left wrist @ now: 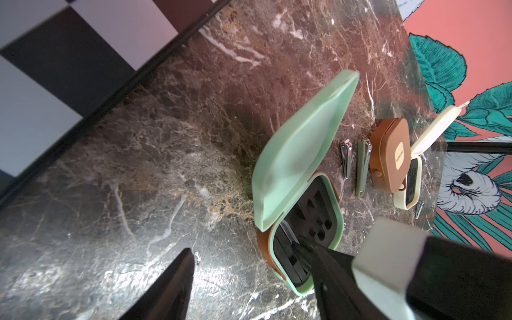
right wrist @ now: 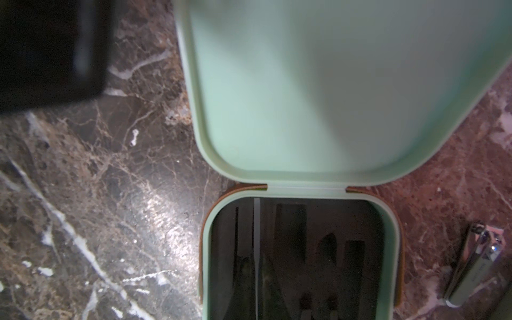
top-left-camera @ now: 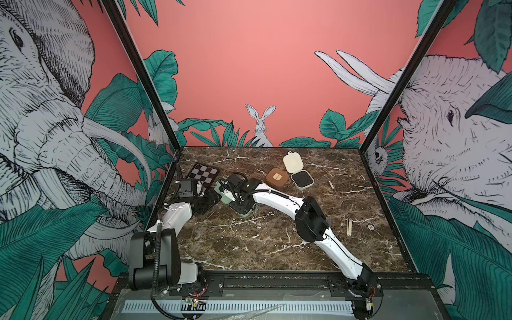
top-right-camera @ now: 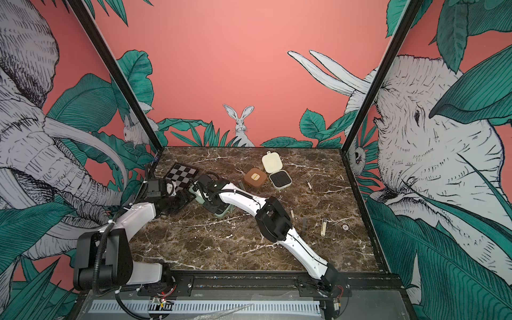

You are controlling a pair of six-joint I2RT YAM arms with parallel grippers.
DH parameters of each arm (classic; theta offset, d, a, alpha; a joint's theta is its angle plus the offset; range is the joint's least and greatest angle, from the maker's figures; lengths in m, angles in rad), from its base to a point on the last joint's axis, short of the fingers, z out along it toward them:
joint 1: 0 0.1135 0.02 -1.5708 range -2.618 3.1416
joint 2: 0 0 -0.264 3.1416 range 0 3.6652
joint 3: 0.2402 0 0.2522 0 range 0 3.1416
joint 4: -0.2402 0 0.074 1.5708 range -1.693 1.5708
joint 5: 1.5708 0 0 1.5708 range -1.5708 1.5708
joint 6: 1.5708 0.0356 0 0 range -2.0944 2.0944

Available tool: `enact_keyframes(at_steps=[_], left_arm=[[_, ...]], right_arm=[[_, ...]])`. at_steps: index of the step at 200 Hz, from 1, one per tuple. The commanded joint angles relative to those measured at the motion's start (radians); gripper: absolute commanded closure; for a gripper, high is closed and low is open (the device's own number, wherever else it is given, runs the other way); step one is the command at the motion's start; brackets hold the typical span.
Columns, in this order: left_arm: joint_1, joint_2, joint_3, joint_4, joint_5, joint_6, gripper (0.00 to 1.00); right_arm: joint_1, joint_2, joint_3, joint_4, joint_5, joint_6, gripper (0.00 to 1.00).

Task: Organize nail clipper sets
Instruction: Place the nail clipper in the storage box.

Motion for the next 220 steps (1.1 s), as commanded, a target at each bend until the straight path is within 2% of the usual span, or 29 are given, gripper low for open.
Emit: enact_keyframes(at_steps=[1,53,112,133,176,220], left_arm=[[0.009,-0.015,-0.014,0.002,0.001,0.01,0.3],[0.01,-0.017,-0.016,0.005,0.002,0.008,0.3],[0.011,-0.005,-0.019,0.013,0.012,0.008,0.31],[0.011,-0.004,-0.022,0.013,0.01,0.008,0.31],[0.011,-0.002,-0.021,0.013,0.007,0.011,0.31],[0.011,-0.002,-0.019,0.013,0.012,0.008,0.31]], right_arm=[[0.008,0.056,-0.018,-0.031,-0.001,0.034,1.0],[0.008,0.084,0.069,-0.124,0.023,0.091,1.0],[0.007,0.11,0.067,-0.126,0.038,0.105,1.0],[0.007,0.115,0.035,-0.097,0.041,0.133,1.0],[0.007,0.088,-0.133,0.019,0.032,0.196,1.0],[0.006,0.113,-0.159,0.015,0.018,0.213,1.0]])
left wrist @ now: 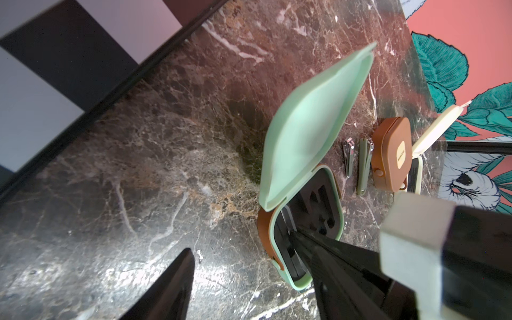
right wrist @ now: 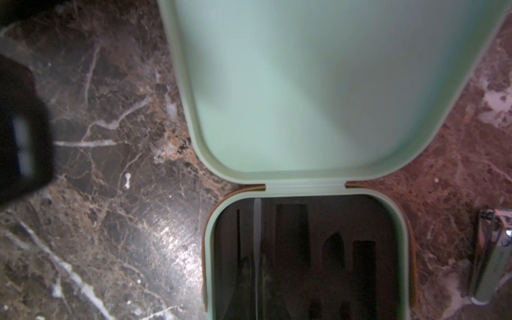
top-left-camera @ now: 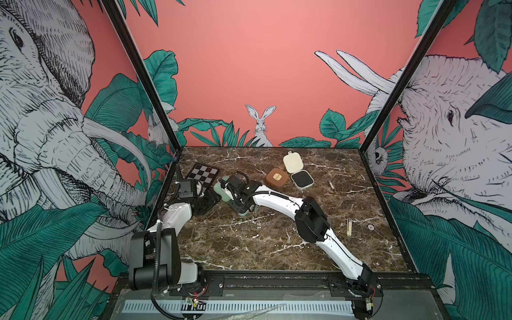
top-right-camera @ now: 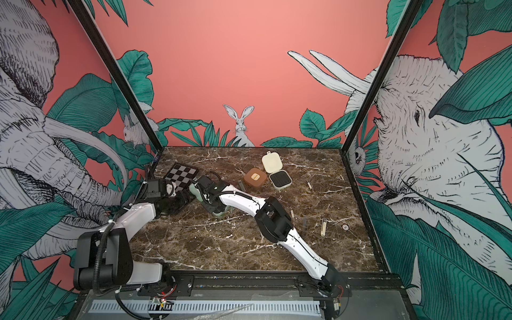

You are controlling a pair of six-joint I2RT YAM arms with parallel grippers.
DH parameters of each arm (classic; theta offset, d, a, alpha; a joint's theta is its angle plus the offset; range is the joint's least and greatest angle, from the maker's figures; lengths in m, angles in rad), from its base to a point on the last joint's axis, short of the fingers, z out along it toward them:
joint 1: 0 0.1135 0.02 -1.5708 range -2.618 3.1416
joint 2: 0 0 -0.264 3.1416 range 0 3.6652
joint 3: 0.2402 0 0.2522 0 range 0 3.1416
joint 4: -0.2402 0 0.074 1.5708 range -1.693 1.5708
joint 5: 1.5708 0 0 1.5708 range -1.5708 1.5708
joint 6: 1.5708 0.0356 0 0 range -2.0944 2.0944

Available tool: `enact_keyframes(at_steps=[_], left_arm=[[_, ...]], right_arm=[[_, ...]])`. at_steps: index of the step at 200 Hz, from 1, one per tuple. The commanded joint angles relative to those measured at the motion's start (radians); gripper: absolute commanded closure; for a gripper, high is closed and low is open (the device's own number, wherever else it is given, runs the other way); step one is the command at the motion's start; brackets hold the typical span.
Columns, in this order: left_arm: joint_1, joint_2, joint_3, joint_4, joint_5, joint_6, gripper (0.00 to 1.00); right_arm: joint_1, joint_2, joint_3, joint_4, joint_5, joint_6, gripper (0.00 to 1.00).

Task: Organize nail clipper sets
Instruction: Place the nail clipper in the storage box.

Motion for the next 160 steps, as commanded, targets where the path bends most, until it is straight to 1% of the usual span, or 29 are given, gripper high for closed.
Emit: enact_keyframes(at_steps=[1,25,61,126,160], left_arm=[[0.005,-0.005,-0.011,0.012,0.004,0.008,0.31],[0.005,-0.012,-0.01,0.009,0.004,0.007,0.31],[0.005,-0.021,-0.01,0.003,0.004,0.007,0.31],[0.008,-0.056,-0.01,-0.013,0.01,0.002,0.31],[0.007,-0.067,-0.005,-0.023,0.011,0.001,0.31]], right_arm=[[0.002,0.134,-0.066,-0.122,-0.013,0.031,1.0],[0.002,0.12,-0.109,-0.113,-0.025,0.038,1.0],[0.001,0.081,-0.166,-0.113,-0.005,0.041,1.0],[0.017,-0.076,-0.365,-0.059,-0.043,0.079,1.0],[0.025,-0.144,-0.407,-0.04,-0.067,0.106,1.0]])
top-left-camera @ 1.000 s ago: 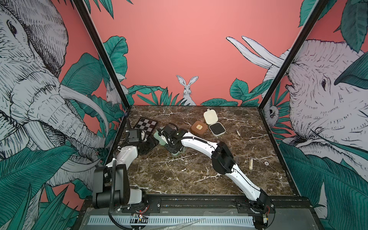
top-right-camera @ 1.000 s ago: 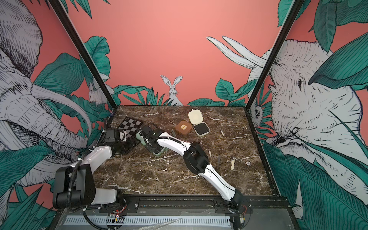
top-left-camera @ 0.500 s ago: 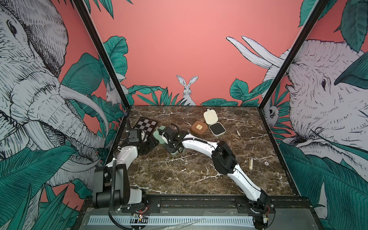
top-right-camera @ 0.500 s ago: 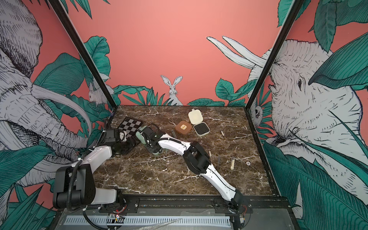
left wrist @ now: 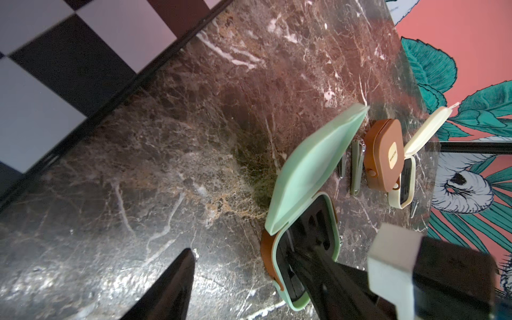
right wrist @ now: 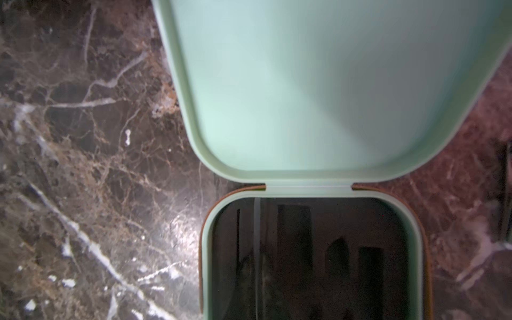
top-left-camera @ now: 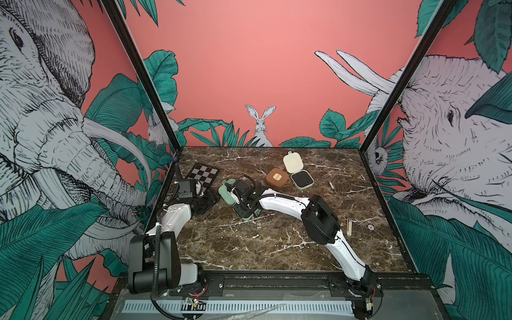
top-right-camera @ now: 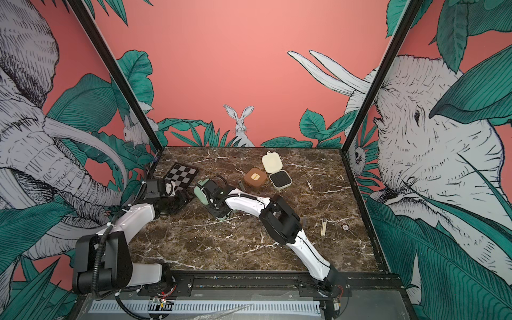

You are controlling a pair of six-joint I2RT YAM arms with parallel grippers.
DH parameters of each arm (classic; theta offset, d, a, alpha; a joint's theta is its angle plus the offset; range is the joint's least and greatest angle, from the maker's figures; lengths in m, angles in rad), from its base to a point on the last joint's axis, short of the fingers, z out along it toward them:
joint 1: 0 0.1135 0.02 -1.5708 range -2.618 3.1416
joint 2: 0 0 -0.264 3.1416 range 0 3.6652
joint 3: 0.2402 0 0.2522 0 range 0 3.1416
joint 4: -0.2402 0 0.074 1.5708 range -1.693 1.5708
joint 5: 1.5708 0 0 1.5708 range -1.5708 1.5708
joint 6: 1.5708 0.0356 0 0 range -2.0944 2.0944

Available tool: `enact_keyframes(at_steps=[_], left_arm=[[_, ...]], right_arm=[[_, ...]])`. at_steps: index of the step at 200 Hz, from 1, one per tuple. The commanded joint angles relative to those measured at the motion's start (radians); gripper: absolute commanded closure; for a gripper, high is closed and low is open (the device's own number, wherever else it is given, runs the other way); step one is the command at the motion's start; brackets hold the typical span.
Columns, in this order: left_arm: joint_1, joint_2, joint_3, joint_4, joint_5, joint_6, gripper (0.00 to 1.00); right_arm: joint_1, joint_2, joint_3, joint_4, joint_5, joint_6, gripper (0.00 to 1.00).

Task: Organize nail clipper sets
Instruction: Place the nail clipper in the storage box, then pick up the nail clipper from the center of the board.

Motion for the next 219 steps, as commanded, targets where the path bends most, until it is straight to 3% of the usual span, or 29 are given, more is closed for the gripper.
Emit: enact_keyframes(at_steps=[1,11,44,83,126,163,219], left_arm=[[0.007,-0.035,-0.005,-0.021,0.009,0.001,0.31],[0.006,-0.038,-0.003,-0.025,0.009,0.001,0.31],[0.006,-0.057,0.019,-0.061,0.006,0.012,0.31],[0.007,-0.087,0.031,-0.091,0.004,0.018,0.31],[0.004,-0.112,0.003,-0.086,0.031,0.003,0.31],[-0.012,-0.136,-0.041,-0.081,0.043,-0.009,0.33],[-0.032,-0.149,-0.083,-0.066,0.04,-0.022,0.33]], right_arm=[[0.016,0.036,-0.071,-0.175,-0.036,0.035,1.0],[0.016,0.024,-0.057,-0.178,-0.033,0.043,1.0],[0.004,-0.015,0.057,-0.212,-0.006,0.041,0.78],[-0.042,-0.052,0.212,-0.273,-0.008,0.024,0.63],[-0.149,-0.071,0.279,-0.333,0.005,-0.01,0.5],[-0.241,-0.001,0.32,-0.39,0.076,-0.058,0.52],[-0.297,0.122,0.387,-0.423,0.06,-0.091,0.56]])
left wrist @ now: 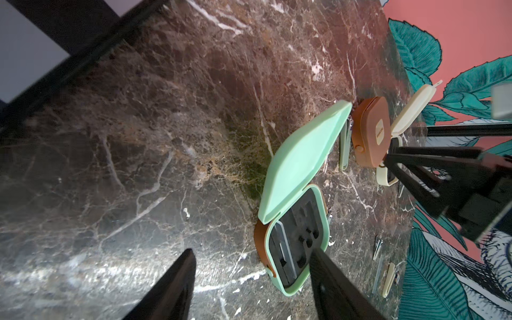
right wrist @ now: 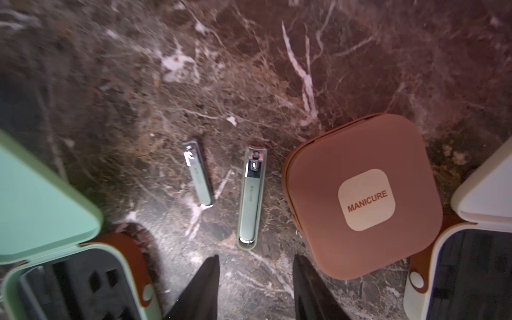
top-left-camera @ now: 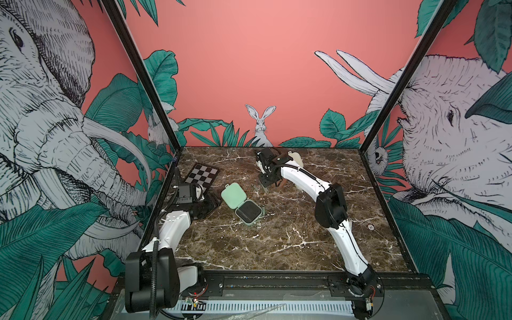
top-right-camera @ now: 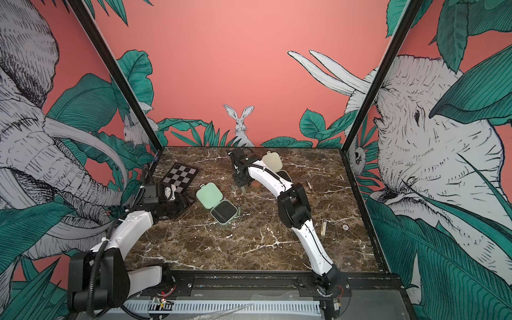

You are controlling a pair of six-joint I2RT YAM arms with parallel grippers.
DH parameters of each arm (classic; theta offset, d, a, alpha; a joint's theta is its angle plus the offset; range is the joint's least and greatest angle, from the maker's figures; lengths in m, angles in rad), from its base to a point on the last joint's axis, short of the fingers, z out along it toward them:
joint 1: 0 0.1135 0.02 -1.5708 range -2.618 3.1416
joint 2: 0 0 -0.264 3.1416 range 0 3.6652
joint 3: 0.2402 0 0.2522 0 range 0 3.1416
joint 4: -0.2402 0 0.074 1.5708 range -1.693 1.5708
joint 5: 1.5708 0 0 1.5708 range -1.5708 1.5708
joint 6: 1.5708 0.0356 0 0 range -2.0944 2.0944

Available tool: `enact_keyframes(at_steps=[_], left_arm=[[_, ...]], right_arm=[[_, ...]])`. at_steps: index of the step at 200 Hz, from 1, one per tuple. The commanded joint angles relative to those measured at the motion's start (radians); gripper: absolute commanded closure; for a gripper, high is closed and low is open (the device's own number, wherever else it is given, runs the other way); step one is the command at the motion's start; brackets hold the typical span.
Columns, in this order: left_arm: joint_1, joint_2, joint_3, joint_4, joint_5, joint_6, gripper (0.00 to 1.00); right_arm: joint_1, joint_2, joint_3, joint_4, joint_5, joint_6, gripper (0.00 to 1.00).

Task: Organize nail clipper sets
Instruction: Pick up the nail clipper from the center of the board.

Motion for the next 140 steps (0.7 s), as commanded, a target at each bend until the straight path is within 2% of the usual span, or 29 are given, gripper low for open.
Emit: enact_keyframes(at_steps=[1,45,114,140], left_arm=[[-0.006,-0.023,-0.021,0.005,0.008,-0.011,0.33],[-0.009,-0.007,-0.026,0.023,0.014,-0.017,0.33],[-0.016,-0.011,-0.041,0.031,0.017,-0.028,0.33],[-0.017,-0.018,-0.043,0.026,0.014,-0.026,0.33]], right_arm=[[0.012,0.047,0.025,-0.056,-0.001,-0.029,0.56],[0.012,0.092,0.058,-0.053,-0.024,-0.023,0.55],[0.011,0.229,0.243,-0.131,0.005,-0.023,0.58],[0.01,0.246,0.256,-0.135,0.005,-0.023,0.6]])
